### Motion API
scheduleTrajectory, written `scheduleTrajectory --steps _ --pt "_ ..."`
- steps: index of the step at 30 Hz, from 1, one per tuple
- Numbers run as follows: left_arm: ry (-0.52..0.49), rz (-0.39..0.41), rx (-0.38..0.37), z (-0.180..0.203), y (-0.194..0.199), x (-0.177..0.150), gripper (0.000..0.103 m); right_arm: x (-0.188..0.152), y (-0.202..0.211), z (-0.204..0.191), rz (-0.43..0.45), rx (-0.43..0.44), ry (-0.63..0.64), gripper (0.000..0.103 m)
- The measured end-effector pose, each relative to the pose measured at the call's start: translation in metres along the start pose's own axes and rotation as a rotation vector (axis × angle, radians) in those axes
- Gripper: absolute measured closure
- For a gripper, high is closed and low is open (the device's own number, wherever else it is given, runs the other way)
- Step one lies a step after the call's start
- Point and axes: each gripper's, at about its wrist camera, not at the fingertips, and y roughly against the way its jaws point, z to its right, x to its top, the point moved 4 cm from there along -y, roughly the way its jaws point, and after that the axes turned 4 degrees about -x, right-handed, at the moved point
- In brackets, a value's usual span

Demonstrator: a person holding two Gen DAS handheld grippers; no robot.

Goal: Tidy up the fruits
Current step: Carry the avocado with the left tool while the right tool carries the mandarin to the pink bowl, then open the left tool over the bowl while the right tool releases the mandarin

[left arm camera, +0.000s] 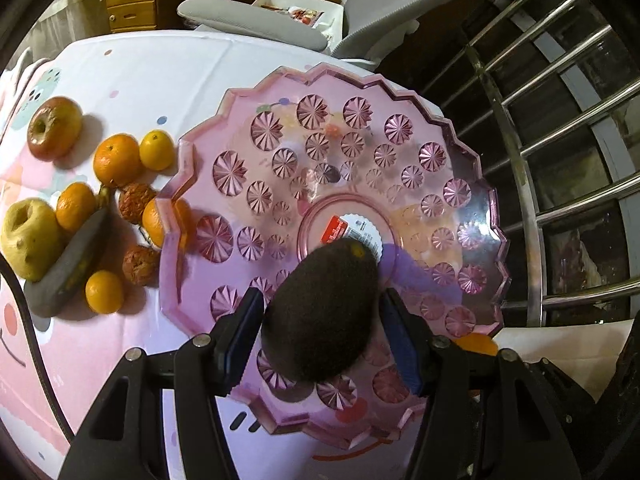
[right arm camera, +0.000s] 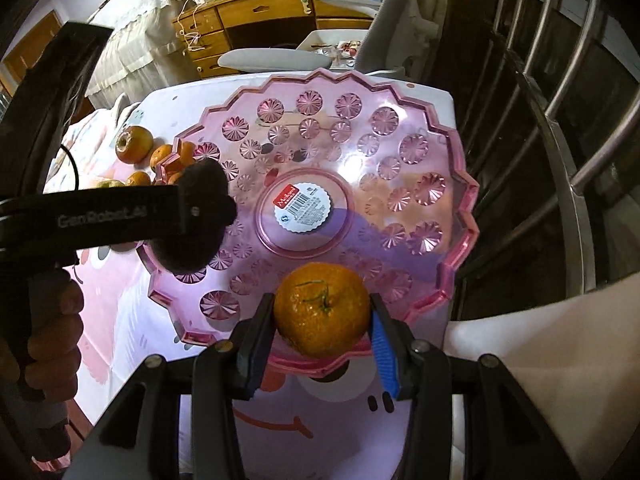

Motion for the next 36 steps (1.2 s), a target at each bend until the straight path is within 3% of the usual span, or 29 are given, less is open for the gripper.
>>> scheduleTrajectory --steps 6,8,10,12,24,36 --pt "-0.036 0.025 0.002 0.005 0.005 0.012 0.044 0.000 -0.006 -0.006 -0.019 -0.010 0.000 0.057" --pt "-0.038 0.033 0.001 0.003 0.010 0.012 0.044 0.000 -0.004 -0.007 -0.009 -0.015 -0.005 0.053" --pt "-0.031 0.038 0.001 -0.001 0.016 0.012 0.042 0.001 0.001 -0.008 0.018 -0.019 -0.013 0.040" --pt "-0.022 0.043 0.000 -0.007 0.023 0.010 0.042 0.003 0.006 -0.010 0.034 -0.024 -0.020 0.037" --pt "0.011 0.034 -0.004 -0.059 0.063 -0.022 0.038 -0.005 0.021 -0.035 0.022 -0.023 -0.096 0.037" --pt "-0.020 -0.018 0.012 -0.129 0.118 -0.072 0.030 -0.035 0.039 -0.077 -0.007 -0.021 -0.281 0.037"
